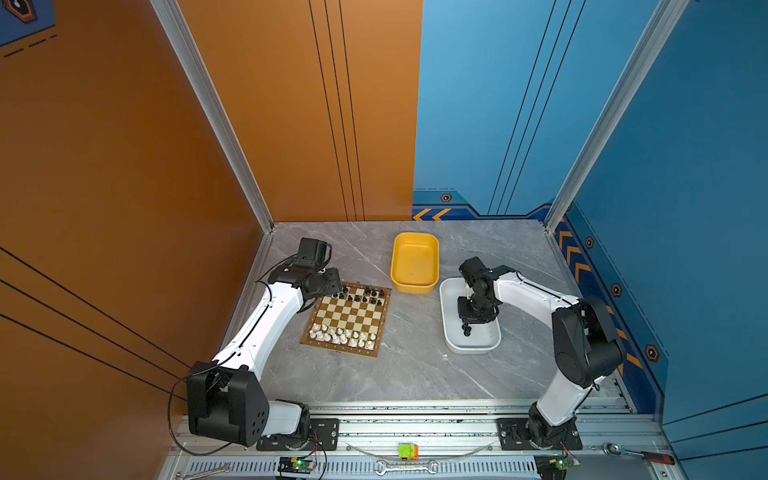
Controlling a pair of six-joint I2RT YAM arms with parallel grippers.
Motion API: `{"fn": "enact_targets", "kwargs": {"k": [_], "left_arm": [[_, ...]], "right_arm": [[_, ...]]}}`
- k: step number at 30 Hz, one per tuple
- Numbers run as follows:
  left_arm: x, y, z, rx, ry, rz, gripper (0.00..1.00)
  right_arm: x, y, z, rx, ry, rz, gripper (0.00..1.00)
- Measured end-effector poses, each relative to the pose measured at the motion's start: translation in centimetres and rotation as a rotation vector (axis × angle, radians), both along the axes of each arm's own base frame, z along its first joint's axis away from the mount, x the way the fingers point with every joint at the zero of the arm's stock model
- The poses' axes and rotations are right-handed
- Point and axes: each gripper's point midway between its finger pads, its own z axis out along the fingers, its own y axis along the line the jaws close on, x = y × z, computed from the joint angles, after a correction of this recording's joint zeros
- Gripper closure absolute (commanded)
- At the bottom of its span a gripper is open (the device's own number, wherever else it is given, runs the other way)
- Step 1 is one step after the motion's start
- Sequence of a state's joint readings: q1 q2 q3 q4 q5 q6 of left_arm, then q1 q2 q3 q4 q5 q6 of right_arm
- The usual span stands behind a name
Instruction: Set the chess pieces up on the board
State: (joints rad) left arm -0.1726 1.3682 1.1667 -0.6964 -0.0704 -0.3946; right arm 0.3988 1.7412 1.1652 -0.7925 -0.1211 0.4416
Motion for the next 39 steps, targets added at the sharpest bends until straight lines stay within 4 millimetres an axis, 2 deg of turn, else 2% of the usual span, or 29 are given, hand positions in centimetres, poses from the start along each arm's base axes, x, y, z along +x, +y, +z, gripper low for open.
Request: {"fn": "enact_targets", "kwargs": {"k": [25, 39], "left_arm": [[0.0, 0.2, 0.1, 0.012, -0.004, 0.011, 0.37], [0.0, 0.0, 0.1, 0.014, -0.004, 0.004, 0.38]], "right_arm": [[0.1, 0.2, 0.6, 0.005, 0.003, 0.010, 0.81], [1.1, 1.6, 1.0, 0.009, -0.017, 0.036, 0.79]]}}
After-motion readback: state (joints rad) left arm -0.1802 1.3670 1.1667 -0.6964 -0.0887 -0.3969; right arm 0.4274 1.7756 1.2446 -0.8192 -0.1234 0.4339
